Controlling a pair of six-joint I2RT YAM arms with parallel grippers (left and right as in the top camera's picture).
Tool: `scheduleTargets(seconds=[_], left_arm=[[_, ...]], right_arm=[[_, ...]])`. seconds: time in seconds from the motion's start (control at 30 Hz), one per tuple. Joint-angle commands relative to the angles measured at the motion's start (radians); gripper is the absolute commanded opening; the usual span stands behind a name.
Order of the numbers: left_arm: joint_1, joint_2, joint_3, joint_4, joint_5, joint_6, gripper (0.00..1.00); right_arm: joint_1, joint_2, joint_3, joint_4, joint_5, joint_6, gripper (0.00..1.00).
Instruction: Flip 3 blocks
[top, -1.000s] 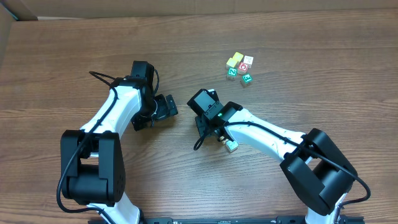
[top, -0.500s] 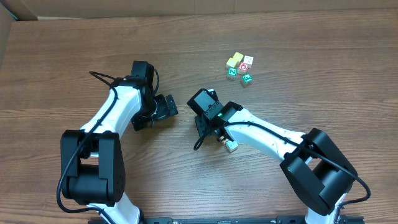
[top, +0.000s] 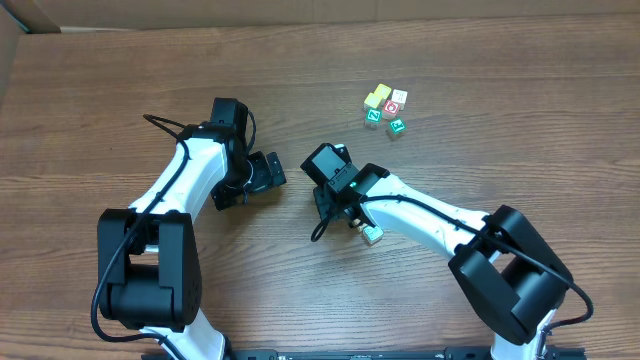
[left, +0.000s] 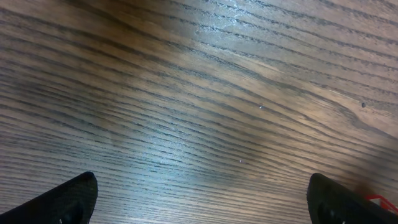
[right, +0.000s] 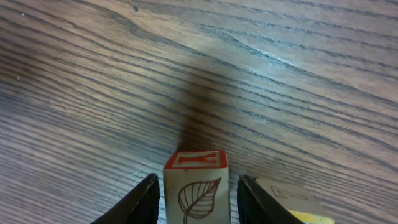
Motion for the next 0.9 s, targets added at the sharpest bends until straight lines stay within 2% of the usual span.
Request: scheduleTargets(seconds=[0.0, 0.27, 0.87], left_arm=[[-0.003, 0.007, 0.01, 0.001, 0.004, 0.0, 1.0], [-0.003, 0.007, 0.01, 0.001, 0.004, 0.0, 1.0], [-0.003, 0.007, 0.01, 0.001, 0.004, 0.0, 1.0]], right_arm=[[0.005, 0.011, -0.003, 0.024, 0.005, 0.0, 0.39], [0.0, 0.01, 0.029, 0.024, 0.005, 0.0, 0.33], [-0.123, 0.01, 0.099, 0.019, 0.072, -0.003, 0.33]])
